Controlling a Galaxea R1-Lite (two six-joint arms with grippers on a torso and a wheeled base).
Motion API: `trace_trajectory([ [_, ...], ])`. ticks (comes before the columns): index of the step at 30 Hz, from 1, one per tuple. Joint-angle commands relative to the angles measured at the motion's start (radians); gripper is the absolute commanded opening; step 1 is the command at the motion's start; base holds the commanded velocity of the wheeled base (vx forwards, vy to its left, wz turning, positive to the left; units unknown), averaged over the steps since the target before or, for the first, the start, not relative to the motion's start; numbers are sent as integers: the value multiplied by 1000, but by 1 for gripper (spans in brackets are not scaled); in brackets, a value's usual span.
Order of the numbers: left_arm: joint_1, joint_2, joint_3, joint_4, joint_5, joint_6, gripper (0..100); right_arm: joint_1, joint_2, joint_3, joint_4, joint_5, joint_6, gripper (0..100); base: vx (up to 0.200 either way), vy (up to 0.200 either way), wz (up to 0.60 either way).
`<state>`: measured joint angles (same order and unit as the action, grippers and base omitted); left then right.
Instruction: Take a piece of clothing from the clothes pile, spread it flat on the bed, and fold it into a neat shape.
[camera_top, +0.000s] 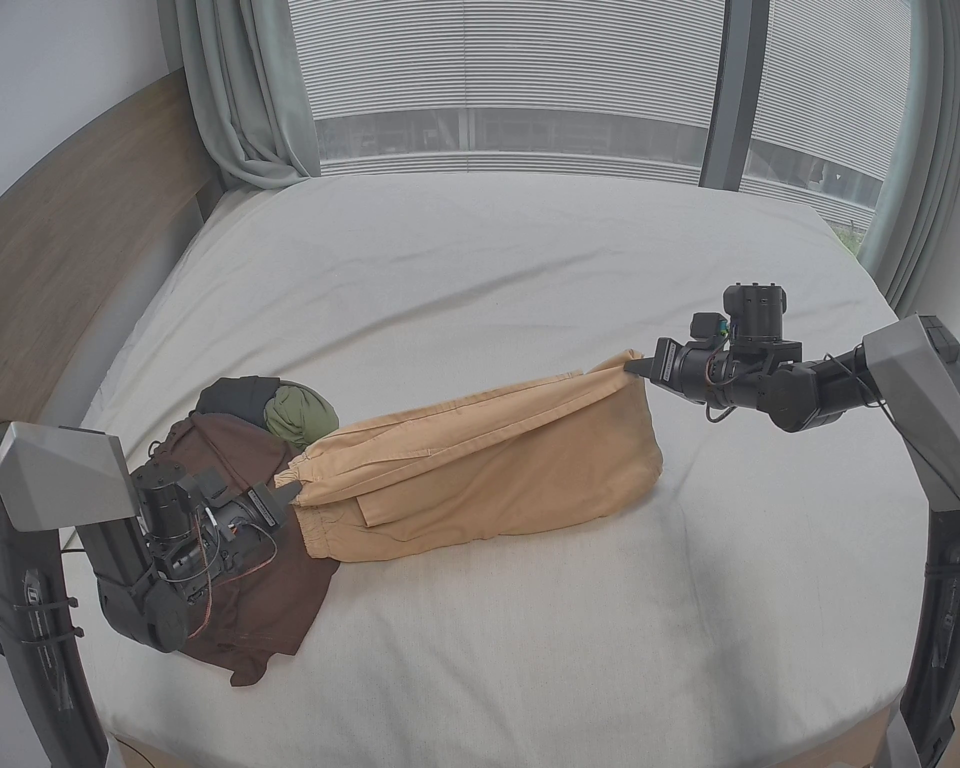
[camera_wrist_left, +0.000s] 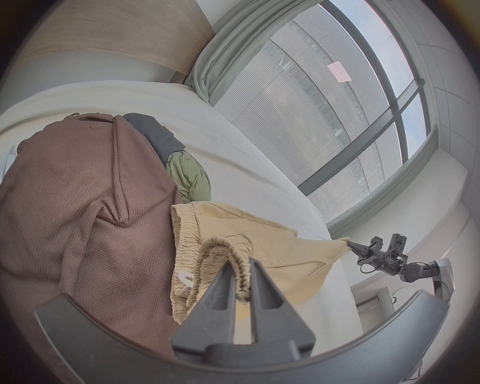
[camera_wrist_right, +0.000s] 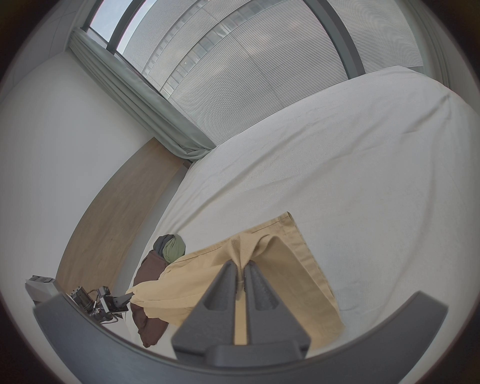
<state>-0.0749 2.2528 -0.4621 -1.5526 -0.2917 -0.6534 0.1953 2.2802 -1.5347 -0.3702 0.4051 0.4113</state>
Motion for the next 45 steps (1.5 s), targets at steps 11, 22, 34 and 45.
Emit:
trace_trajectory([
  [11,9,91,-147,0,19,-49,0,30,194,-180,-6,-40,3,0,0,0,0],
  [22,47,143,-190,0,23,-49,0,30,249,-254,-10,-49,8,0,0,0,0],
  [34,55,128,-194,-1,22,-55,100,29,266,-291,-64,-61,58,100,0,0,0],
  [45,47,8,-158,2,36,-60,100,30,65,2,-111,-55,93,100,0,0,0],
])
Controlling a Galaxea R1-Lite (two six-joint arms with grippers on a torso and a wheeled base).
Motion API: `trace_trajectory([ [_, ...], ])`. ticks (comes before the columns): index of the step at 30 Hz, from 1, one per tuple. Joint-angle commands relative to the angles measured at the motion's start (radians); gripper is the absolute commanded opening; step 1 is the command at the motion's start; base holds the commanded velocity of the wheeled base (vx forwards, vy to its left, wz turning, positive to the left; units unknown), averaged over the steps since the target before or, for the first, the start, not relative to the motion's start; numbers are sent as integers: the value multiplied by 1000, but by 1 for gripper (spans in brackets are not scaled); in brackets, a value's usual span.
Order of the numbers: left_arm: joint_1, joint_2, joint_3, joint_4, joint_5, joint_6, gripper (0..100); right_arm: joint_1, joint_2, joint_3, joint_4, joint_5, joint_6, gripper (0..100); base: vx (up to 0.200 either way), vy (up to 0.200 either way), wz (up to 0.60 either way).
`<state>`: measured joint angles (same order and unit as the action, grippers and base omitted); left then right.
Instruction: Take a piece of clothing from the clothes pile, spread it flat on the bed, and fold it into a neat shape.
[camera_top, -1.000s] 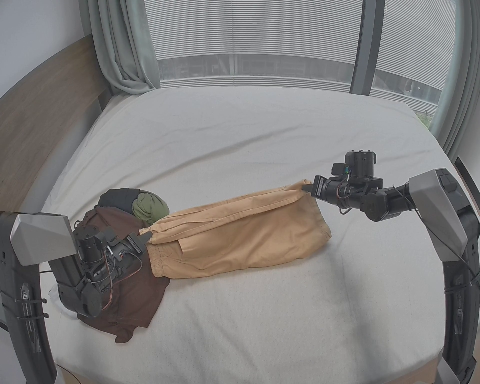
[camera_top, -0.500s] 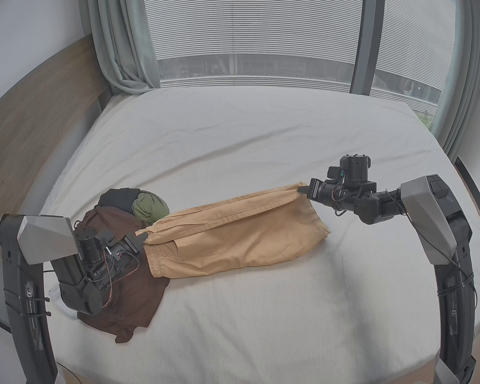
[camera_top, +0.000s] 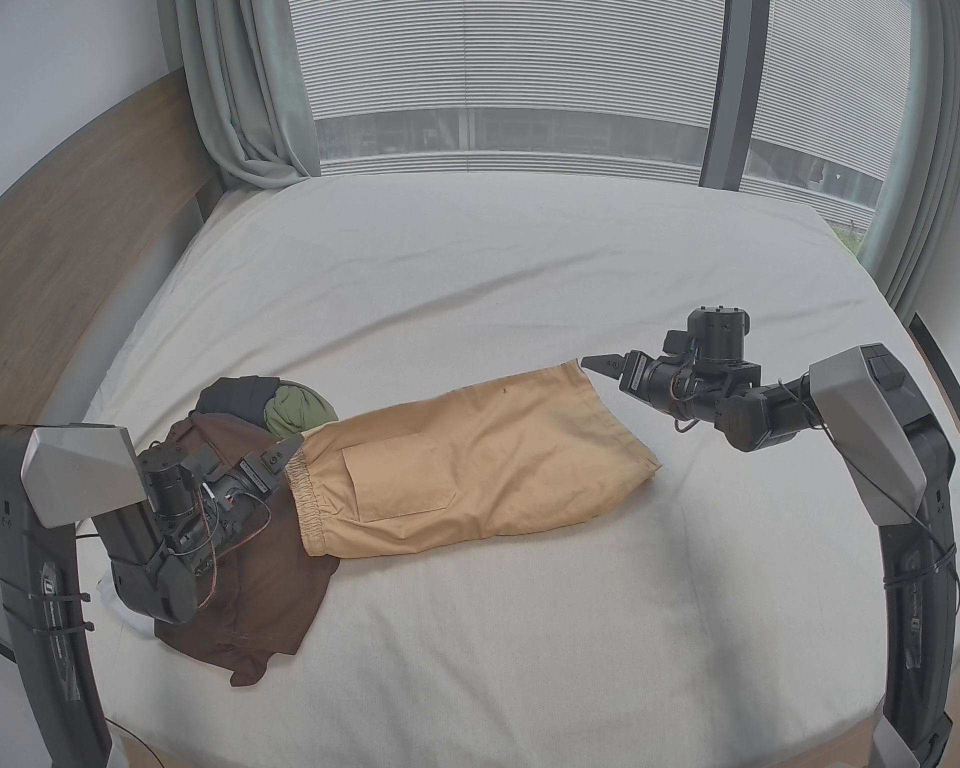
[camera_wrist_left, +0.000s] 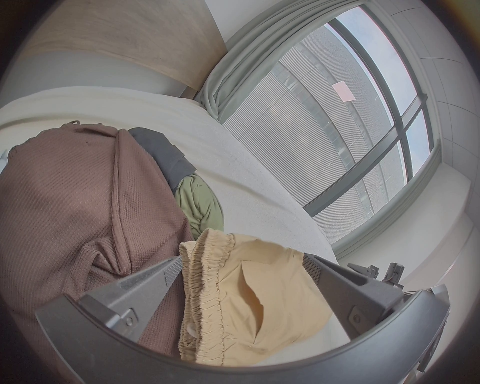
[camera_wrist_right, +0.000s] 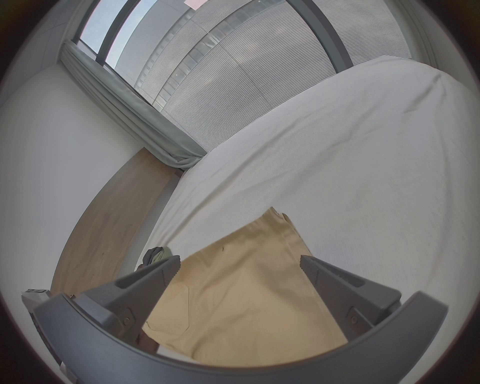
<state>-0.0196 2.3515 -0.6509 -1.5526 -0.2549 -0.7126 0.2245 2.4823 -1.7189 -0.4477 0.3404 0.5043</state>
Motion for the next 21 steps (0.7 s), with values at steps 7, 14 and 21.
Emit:
trace_trajectory([
  [7,-36,-158,68,2,-10,1,100,13,-249,481,-163,48,3,100,0,0,0],
  [14,-51,-190,88,2,-9,8,100,32,-247,702,-428,57,43,100,0,0,0],
  [21,-57,-192,109,2,-9,81,100,38,-247,835,-546,58,60,100,0,0,0],
])
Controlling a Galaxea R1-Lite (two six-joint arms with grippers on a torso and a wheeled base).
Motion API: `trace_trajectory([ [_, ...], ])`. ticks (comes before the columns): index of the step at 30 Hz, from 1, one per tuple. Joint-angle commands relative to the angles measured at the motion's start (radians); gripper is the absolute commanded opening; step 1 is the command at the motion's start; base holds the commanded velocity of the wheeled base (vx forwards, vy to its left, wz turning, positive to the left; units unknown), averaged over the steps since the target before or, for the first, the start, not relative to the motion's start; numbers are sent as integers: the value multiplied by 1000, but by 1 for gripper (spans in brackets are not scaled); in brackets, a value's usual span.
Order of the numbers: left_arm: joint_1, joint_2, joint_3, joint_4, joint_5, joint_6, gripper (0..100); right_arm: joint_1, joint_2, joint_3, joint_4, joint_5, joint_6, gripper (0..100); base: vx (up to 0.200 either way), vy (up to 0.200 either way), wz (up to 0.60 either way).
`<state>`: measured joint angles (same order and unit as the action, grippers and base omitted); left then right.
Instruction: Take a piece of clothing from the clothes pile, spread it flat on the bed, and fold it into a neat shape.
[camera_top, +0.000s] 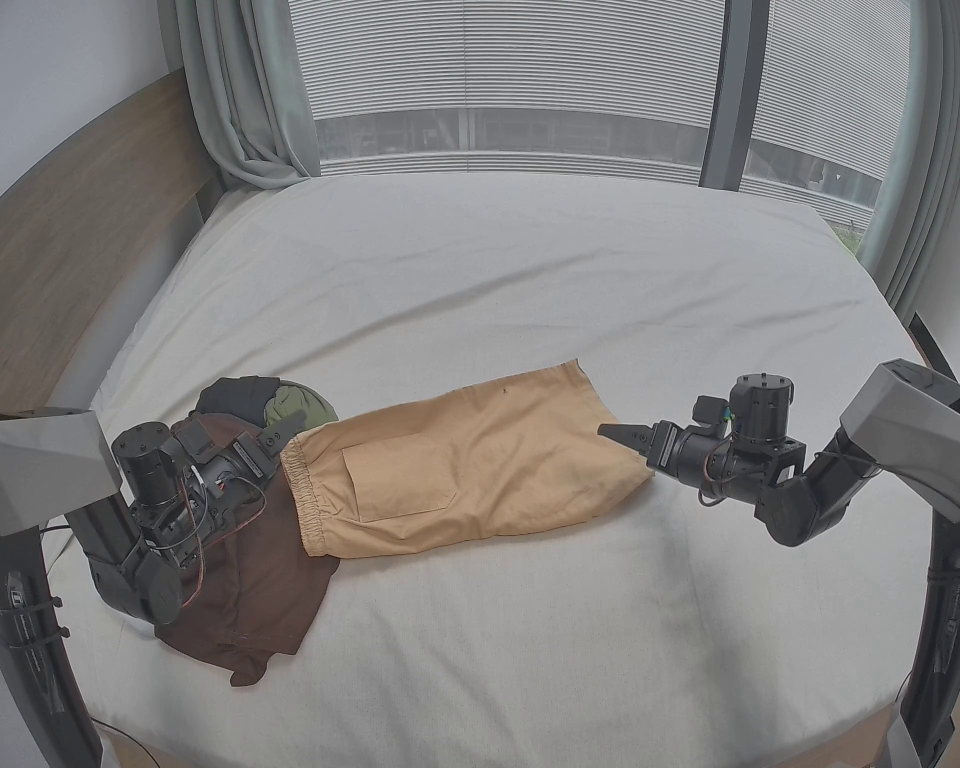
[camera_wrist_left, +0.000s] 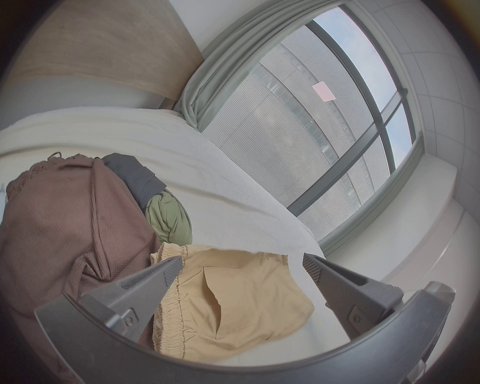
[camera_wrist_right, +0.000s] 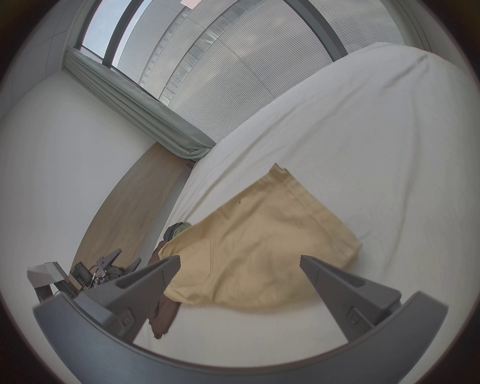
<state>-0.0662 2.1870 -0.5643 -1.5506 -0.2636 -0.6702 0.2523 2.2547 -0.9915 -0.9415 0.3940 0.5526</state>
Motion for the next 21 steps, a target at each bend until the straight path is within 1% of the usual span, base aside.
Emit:
trace_trajectory([
  [1,-7,-23,27,0,0,60,100,15,-18,140,-71,6,10,100,0,0,0],
  [4,-7,-21,30,0,1,83,100,22,0,155,-120,8,6,100,0,0,0],
  [12,0,-6,41,-2,1,135,100,30,105,117,-128,5,9,100,0,0,0],
  [20,-1,2,47,-2,1,141,100,41,183,73,-129,0,10,100,0,0,0],
  [21,0,8,47,-2,1,141,100,45,203,51,-129,-12,12,100,0,0,0],
])
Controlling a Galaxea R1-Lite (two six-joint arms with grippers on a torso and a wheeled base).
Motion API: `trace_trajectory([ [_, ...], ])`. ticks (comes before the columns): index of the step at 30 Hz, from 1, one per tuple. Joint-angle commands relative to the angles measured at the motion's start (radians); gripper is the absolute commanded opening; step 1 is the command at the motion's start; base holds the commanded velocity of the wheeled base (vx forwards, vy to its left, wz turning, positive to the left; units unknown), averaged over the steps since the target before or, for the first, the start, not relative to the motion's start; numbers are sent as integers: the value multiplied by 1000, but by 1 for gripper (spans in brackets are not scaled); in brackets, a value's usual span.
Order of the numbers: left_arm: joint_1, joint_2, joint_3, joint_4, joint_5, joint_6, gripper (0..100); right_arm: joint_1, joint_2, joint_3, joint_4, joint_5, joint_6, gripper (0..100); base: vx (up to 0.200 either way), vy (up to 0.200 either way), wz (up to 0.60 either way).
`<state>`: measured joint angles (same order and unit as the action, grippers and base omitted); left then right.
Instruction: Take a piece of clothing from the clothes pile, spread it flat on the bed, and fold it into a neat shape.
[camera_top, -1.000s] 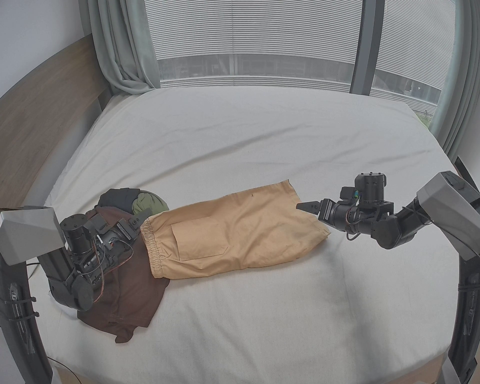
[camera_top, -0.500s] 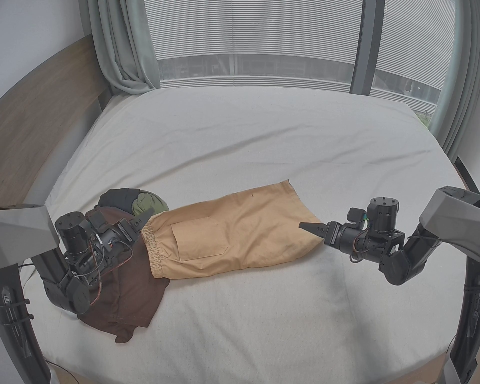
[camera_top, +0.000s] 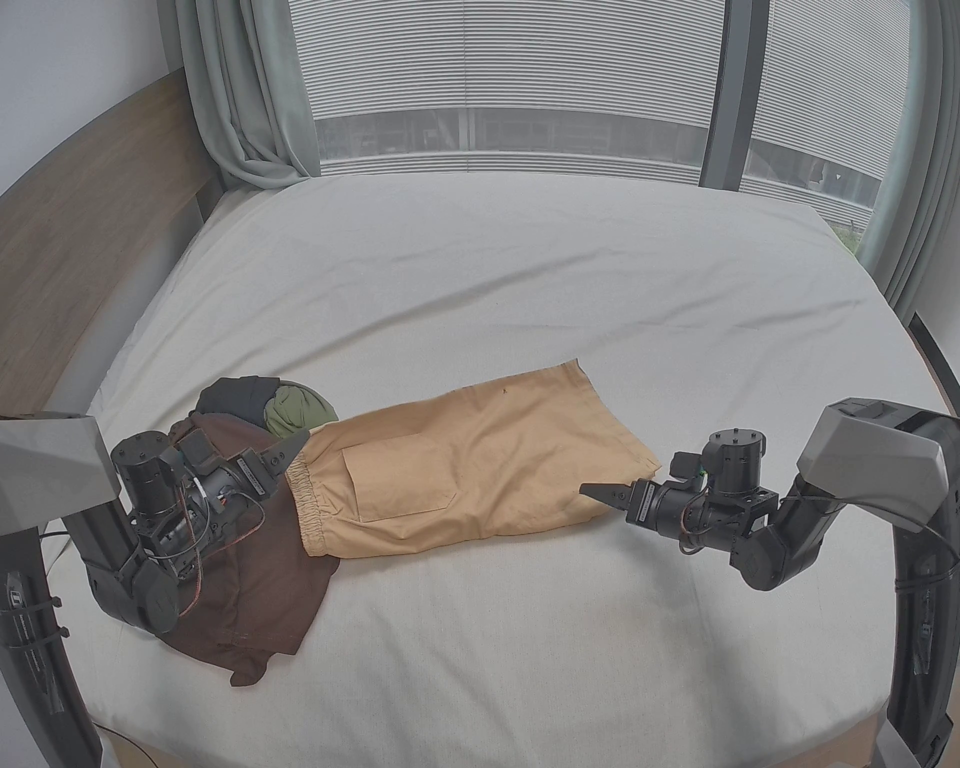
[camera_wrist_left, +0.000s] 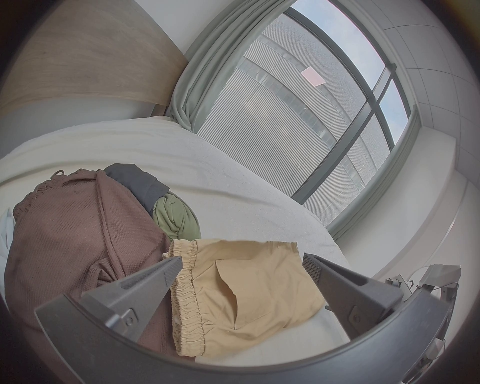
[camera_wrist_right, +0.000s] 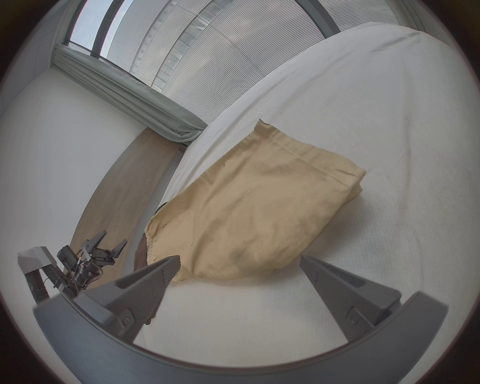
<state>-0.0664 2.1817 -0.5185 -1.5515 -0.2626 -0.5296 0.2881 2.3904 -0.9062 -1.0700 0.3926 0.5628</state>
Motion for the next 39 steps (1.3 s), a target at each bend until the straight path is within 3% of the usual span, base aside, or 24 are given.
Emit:
trace_trajectory([
  [1,0,15,2,-1,-1,0,100,13,73,-40,-1,-20,2,100,0,0,0],
  [23,5,27,2,1,-1,-1,100,80,208,-158,-7,-52,69,100,0,0,0],
  [30,8,29,2,-1,-3,-1,100,106,282,-241,-110,-93,140,100,0,0,0],
  [39,8,30,0,1,-6,-1,100,123,329,-309,-166,-106,166,100,0,0,0],
])
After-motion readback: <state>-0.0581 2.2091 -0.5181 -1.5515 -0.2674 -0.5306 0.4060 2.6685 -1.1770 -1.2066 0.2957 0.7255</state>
